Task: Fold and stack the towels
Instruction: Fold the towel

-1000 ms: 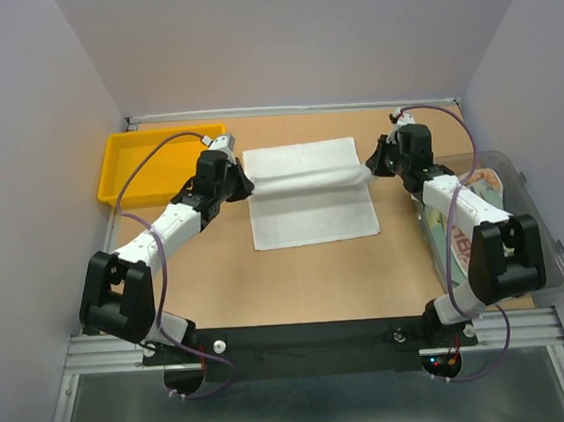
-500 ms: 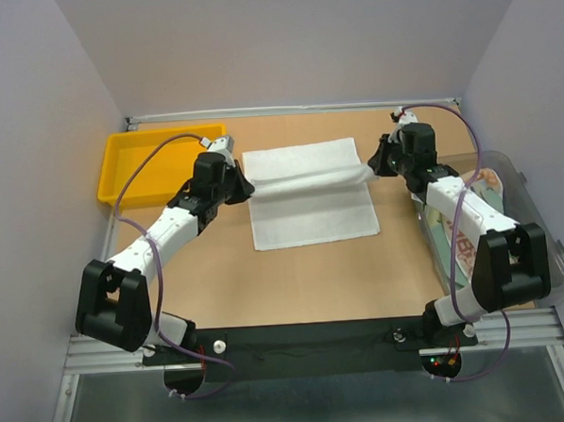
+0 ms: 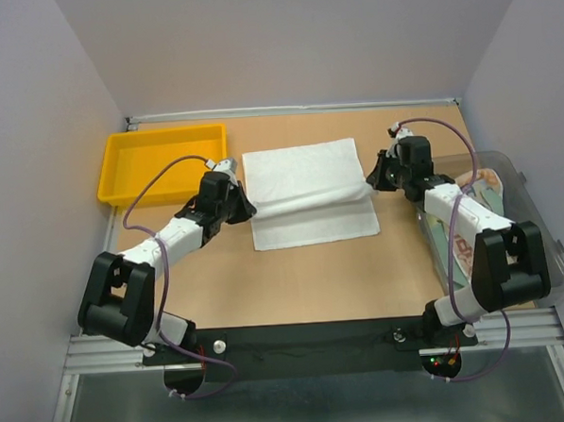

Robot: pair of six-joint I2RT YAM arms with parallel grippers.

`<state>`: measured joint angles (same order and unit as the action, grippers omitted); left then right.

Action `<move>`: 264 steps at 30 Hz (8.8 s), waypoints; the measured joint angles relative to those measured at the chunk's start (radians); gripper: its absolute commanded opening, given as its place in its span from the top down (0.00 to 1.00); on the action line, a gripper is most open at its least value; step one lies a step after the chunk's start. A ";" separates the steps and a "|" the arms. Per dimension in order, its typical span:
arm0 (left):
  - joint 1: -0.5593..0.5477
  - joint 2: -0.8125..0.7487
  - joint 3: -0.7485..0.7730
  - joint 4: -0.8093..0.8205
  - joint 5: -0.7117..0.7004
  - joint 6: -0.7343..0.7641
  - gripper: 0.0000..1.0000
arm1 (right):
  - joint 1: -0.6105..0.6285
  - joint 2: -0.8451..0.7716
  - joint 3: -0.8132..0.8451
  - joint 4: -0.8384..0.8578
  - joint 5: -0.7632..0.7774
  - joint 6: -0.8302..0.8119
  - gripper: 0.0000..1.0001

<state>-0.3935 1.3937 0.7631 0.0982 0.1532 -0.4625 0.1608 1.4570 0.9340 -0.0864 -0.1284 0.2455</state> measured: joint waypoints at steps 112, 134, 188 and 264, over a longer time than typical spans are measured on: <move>-0.240 0.010 -0.173 -0.025 -0.288 -0.142 0.71 | 0.138 -0.054 -0.212 -0.146 0.386 0.239 0.39; -0.211 -0.013 -0.174 -0.068 -0.278 -0.148 1.00 | 0.035 -0.134 -0.388 -0.019 0.234 0.336 0.62; -0.230 -0.521 -0.413 -0.194 -0.084 -0.330 0.27 | 0.096 -0.566 -0.521 -0.129 0.038 0.486 0.43; 0.079 0.161 0.461 -0.206 -0.092 0.517 0.01 | -0.024 0.744 0.689 -0.195 -0.217 -0.557 0.83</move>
<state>-0.3141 1.5543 1.2240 -0.1078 0.0612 0.0540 0.1371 2.2013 1.6230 -0.2817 -0.3458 -0.3111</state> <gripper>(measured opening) 0.985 0.274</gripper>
